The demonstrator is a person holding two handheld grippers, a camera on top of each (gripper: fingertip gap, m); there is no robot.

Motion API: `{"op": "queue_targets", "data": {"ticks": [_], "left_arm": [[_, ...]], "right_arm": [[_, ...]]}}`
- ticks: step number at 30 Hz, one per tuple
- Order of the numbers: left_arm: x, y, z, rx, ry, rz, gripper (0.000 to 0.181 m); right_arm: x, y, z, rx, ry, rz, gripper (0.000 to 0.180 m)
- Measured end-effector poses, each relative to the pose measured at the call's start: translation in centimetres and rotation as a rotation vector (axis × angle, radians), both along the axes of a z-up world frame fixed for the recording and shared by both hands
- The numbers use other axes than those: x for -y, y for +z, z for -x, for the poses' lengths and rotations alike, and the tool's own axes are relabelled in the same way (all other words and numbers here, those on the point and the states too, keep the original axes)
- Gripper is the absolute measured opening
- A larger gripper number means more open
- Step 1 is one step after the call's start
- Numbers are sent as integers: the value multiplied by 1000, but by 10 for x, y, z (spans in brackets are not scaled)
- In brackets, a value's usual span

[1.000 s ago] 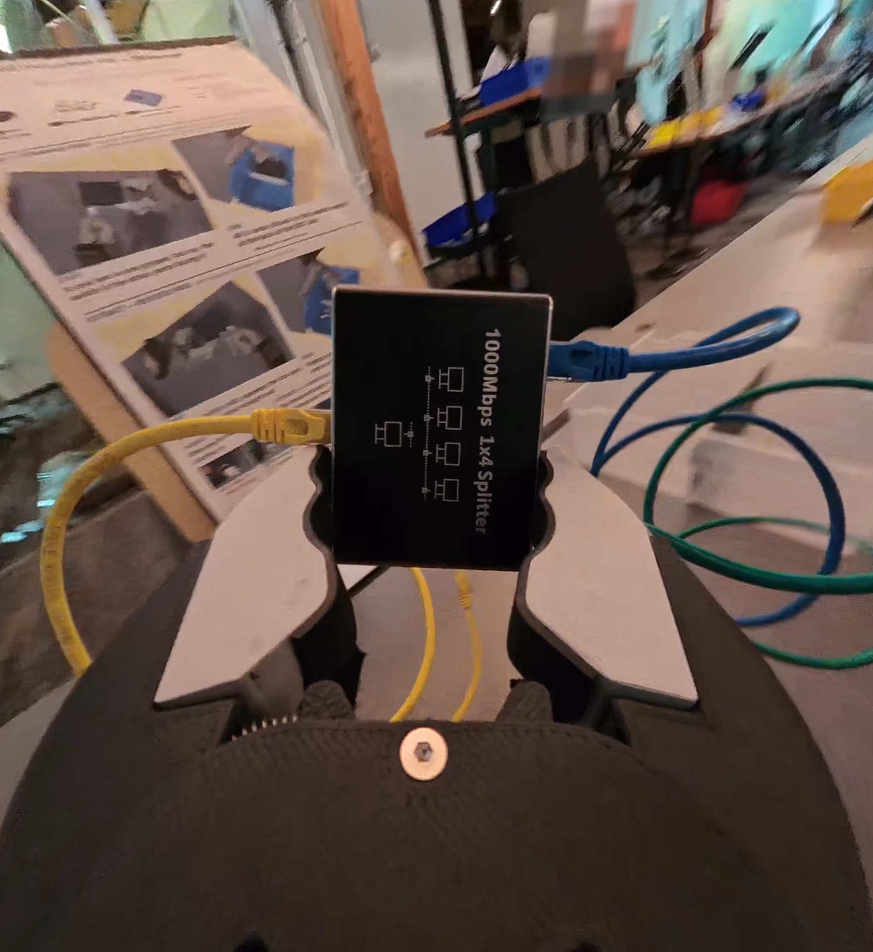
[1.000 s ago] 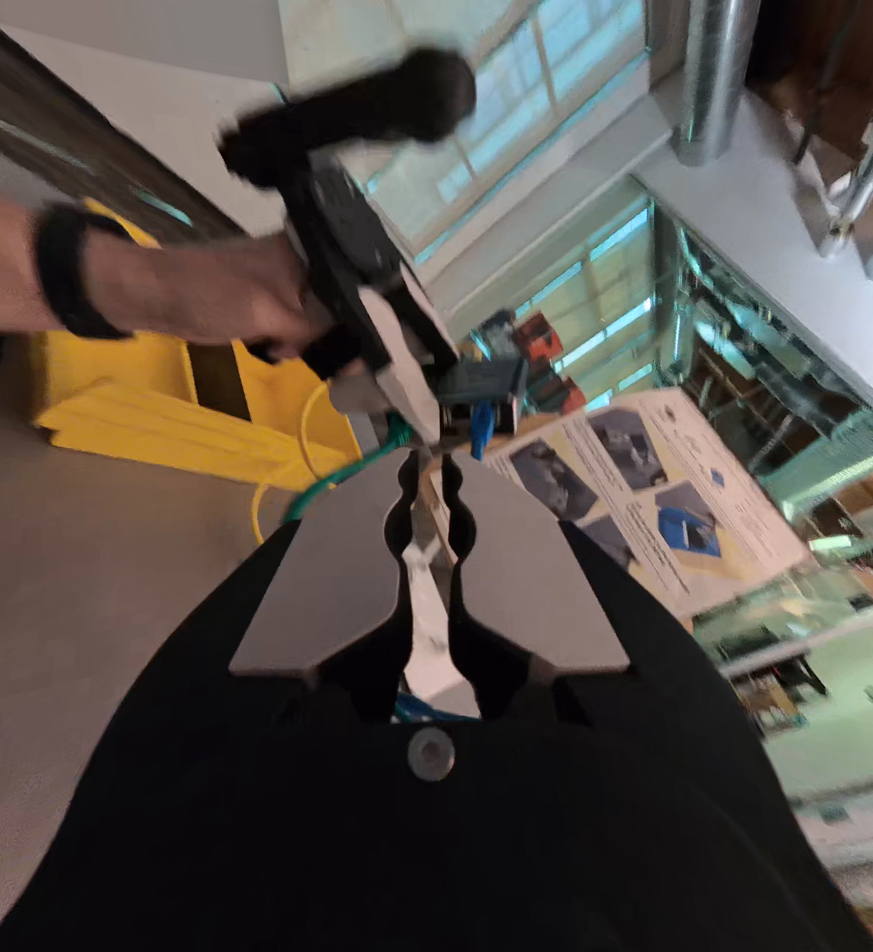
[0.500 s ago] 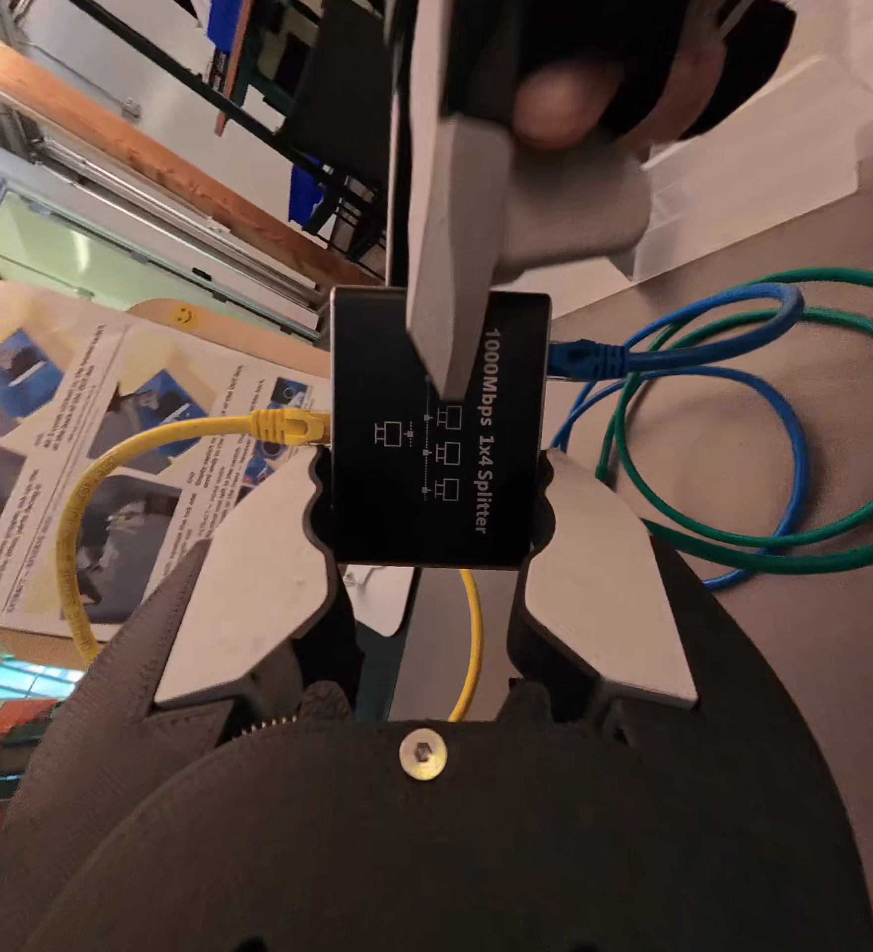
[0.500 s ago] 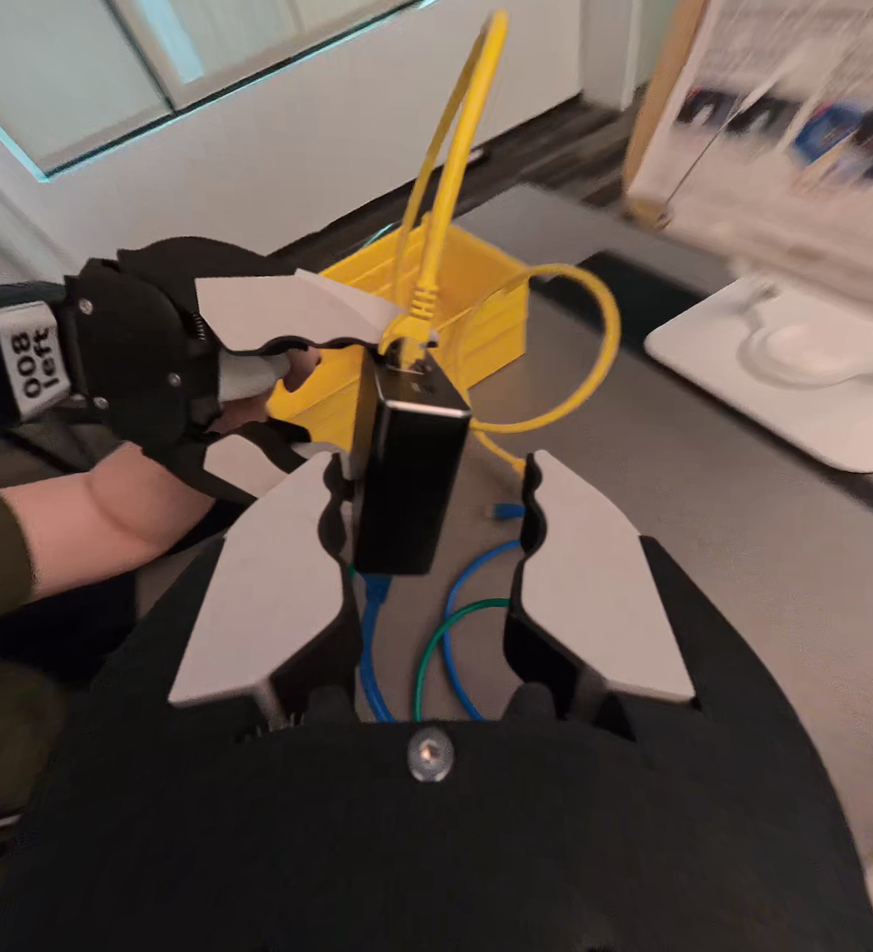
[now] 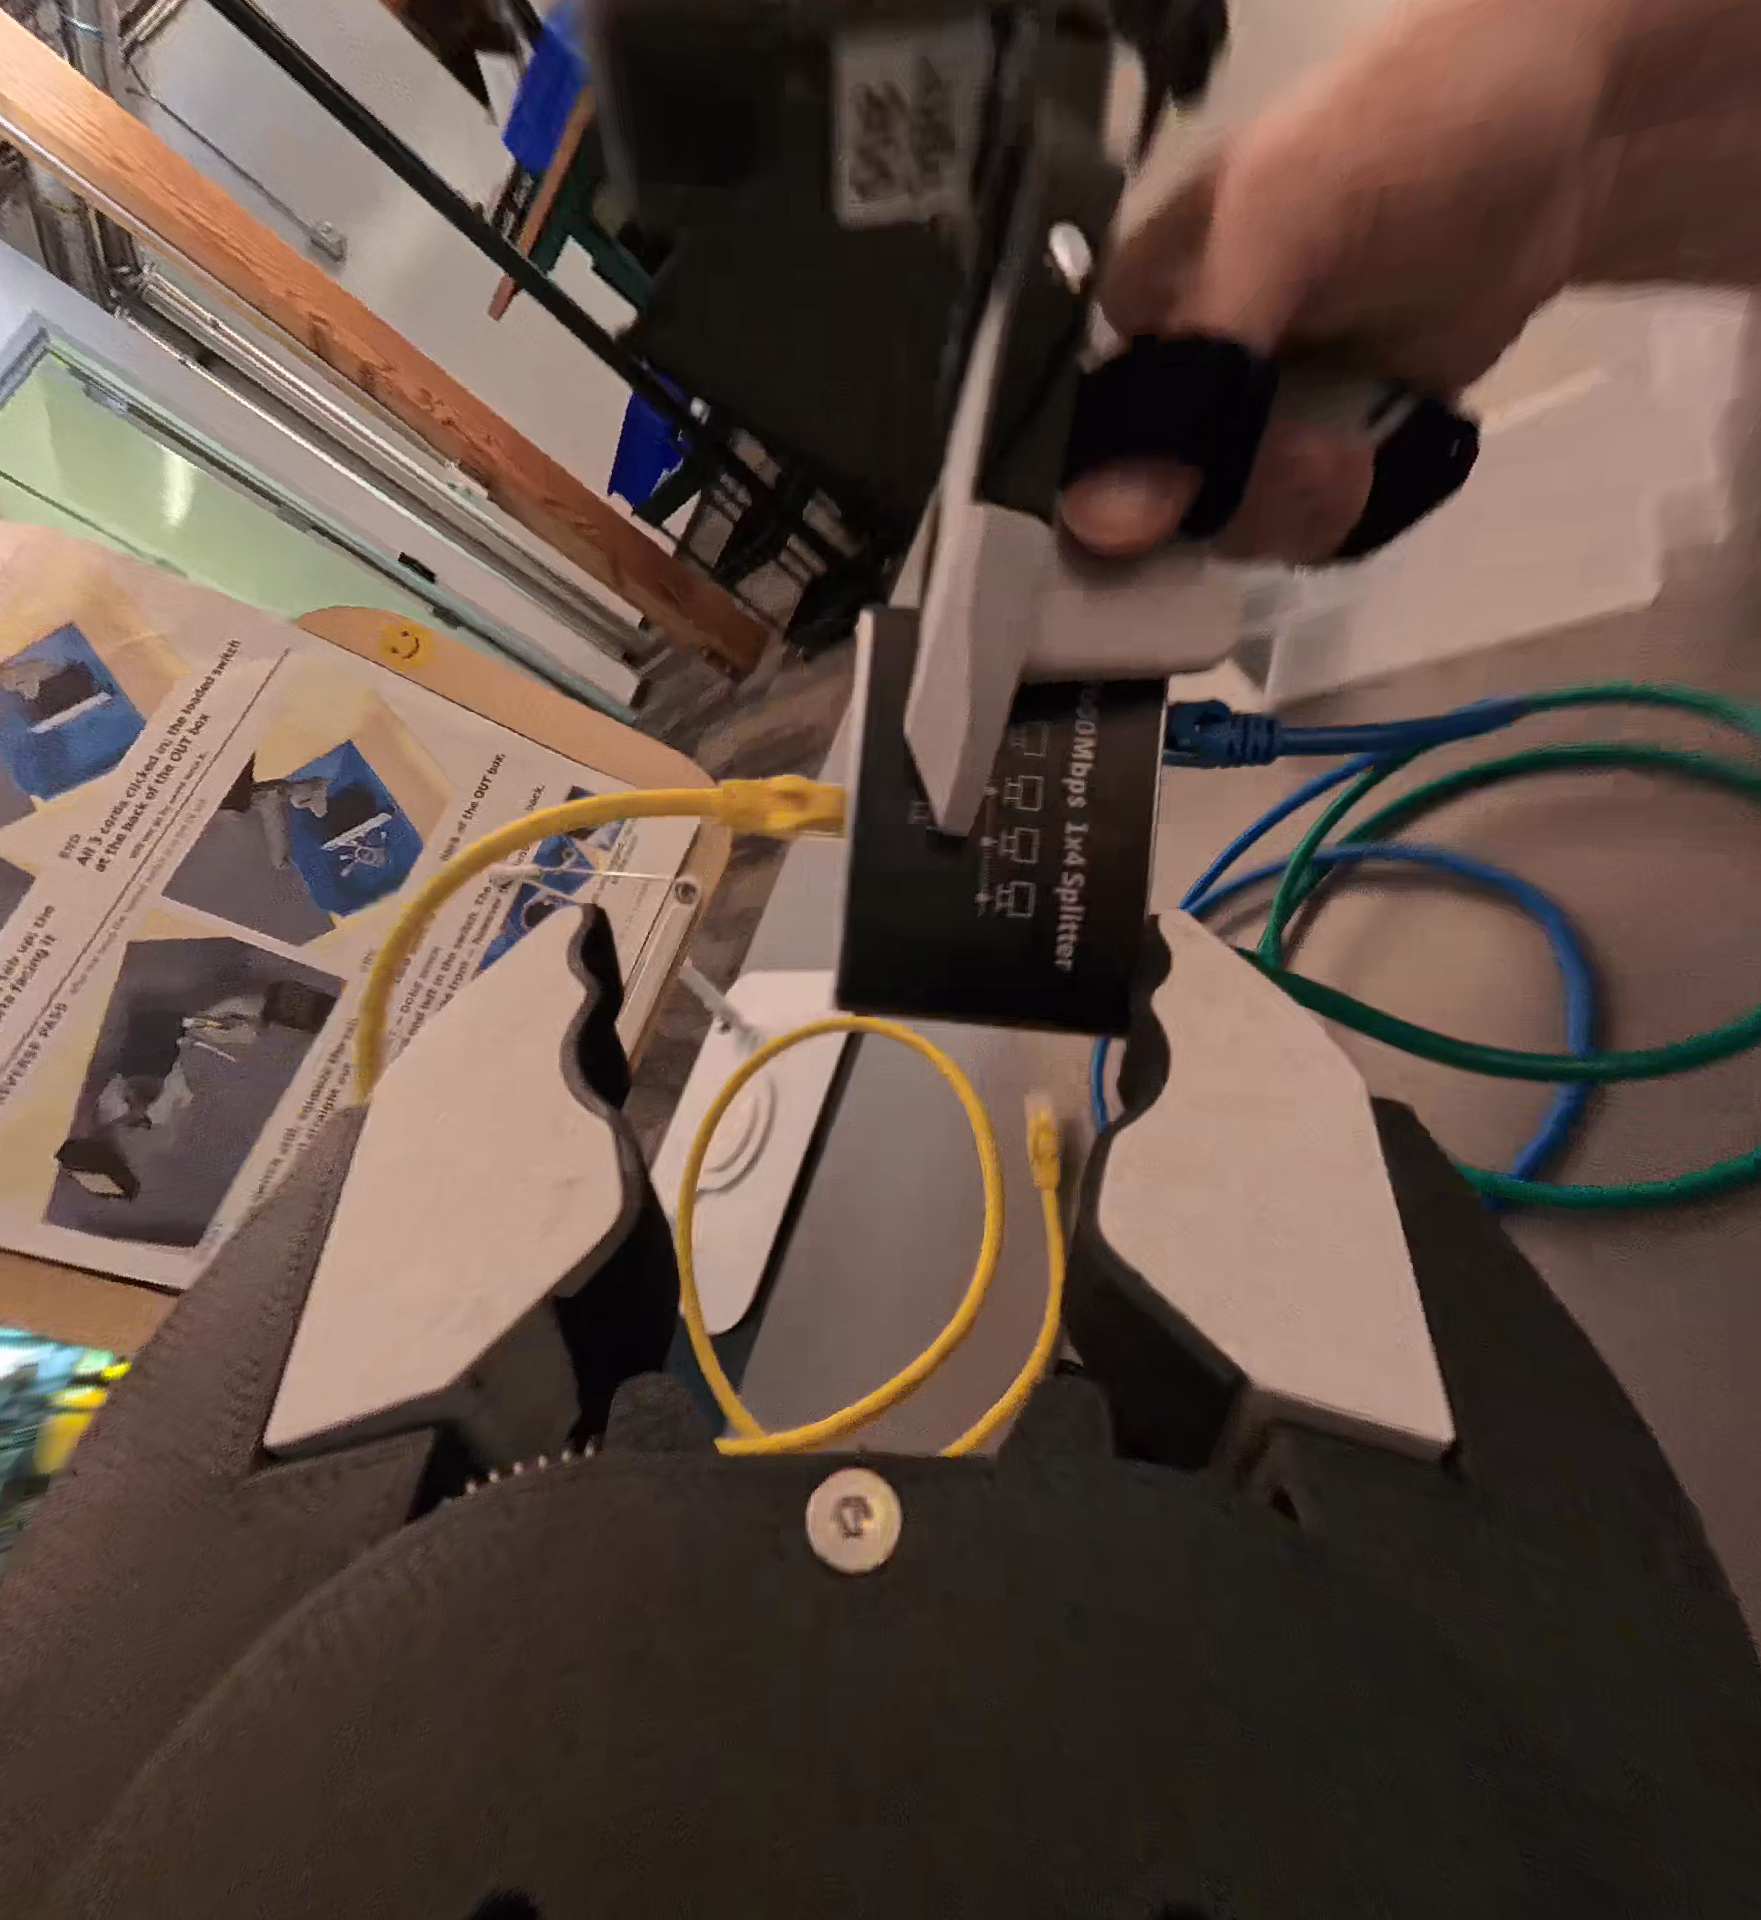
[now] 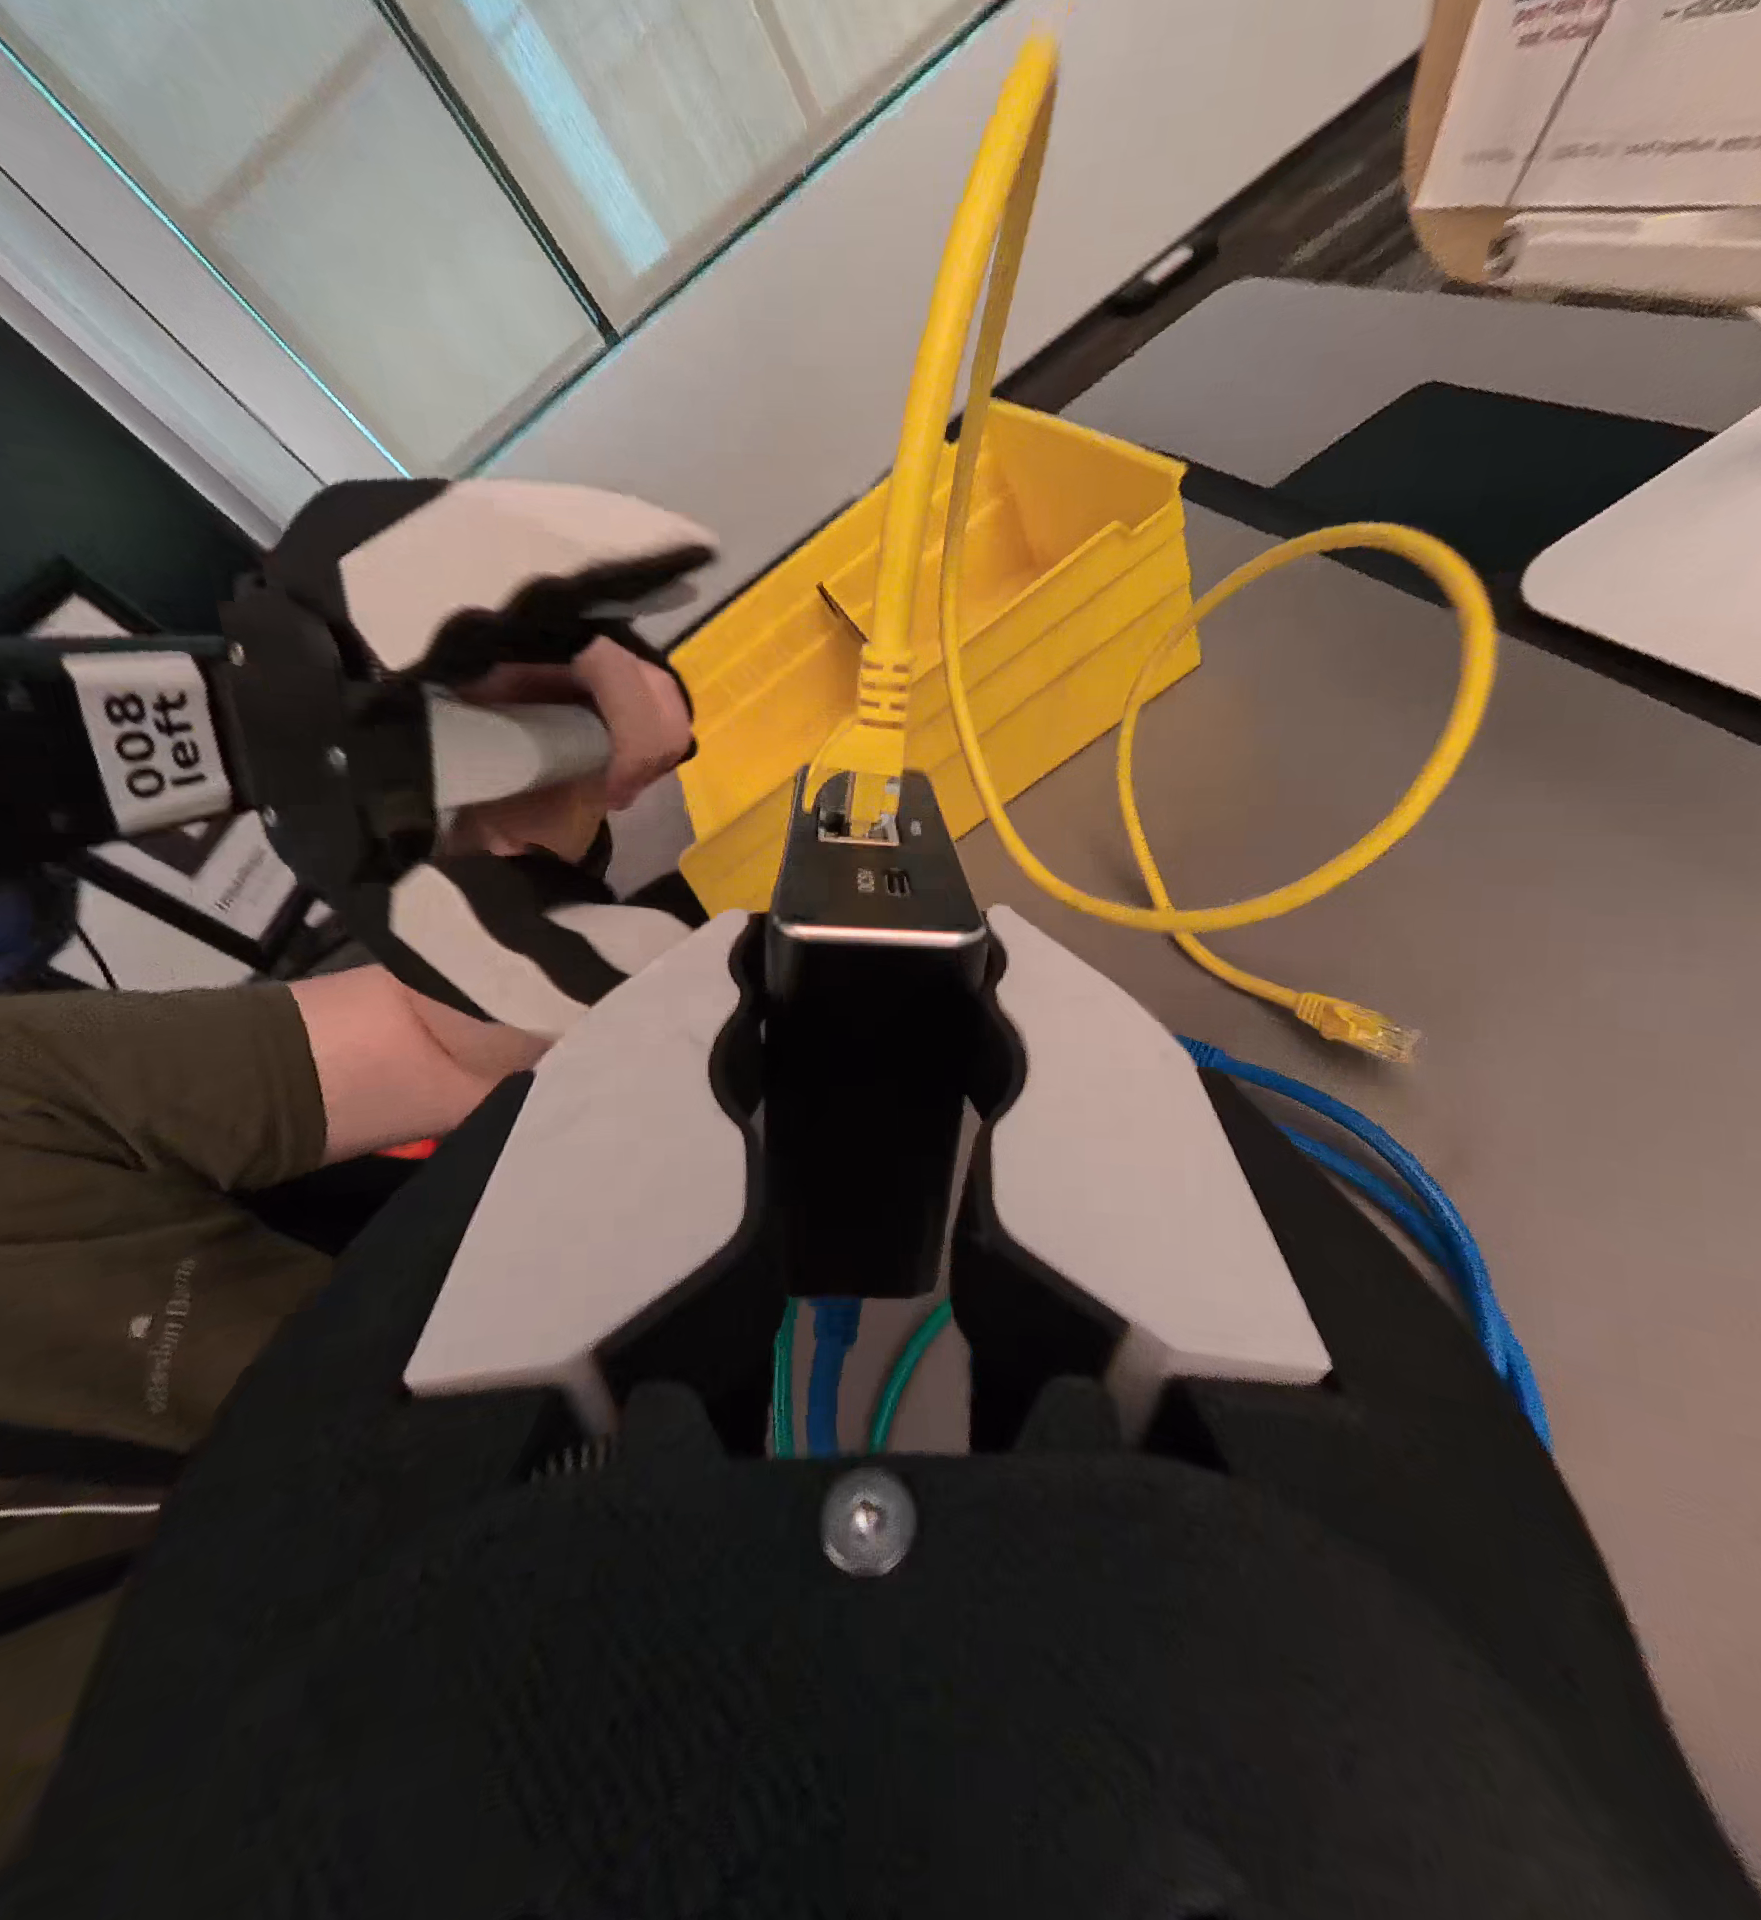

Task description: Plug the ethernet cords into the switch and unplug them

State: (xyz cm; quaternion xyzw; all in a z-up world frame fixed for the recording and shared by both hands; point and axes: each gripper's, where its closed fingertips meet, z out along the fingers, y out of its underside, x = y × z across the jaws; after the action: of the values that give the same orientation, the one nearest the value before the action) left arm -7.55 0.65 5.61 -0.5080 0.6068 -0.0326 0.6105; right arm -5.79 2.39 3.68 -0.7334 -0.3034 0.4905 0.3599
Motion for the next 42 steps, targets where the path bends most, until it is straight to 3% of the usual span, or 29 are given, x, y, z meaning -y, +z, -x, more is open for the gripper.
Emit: {"op": "queue_targets", "data": {"ticks": [1,8,13,20,26,31,36,42], "left_arm": [[4,12,6,53,-18,40,95],[13,104,92,429,-33,165,93],[21,140,142,661,-96,197,83],[15,139,154,669,-64,232,83],[17,136,146,651,-73,264,83],[21,134,138,631,-89,279,83],[20,128,131,599,-77,287,84],[16,119,121,553,-58,296,84]], "right_arm": [[-2,2,-5,-26,-6,11,36],[-1,34,-18,-123,-26,-20,36],[-20,89,-18,87,-76,-78,35],[-26,203,-28,386,-191,-224,35],[-9,286,-65,443,-281,-293,36],[-1,321,-105,459,-369,-333,36],[-3,324,-139,508,-450,-325,36],[-1,361,-152,445,-502,-358,36]]}}
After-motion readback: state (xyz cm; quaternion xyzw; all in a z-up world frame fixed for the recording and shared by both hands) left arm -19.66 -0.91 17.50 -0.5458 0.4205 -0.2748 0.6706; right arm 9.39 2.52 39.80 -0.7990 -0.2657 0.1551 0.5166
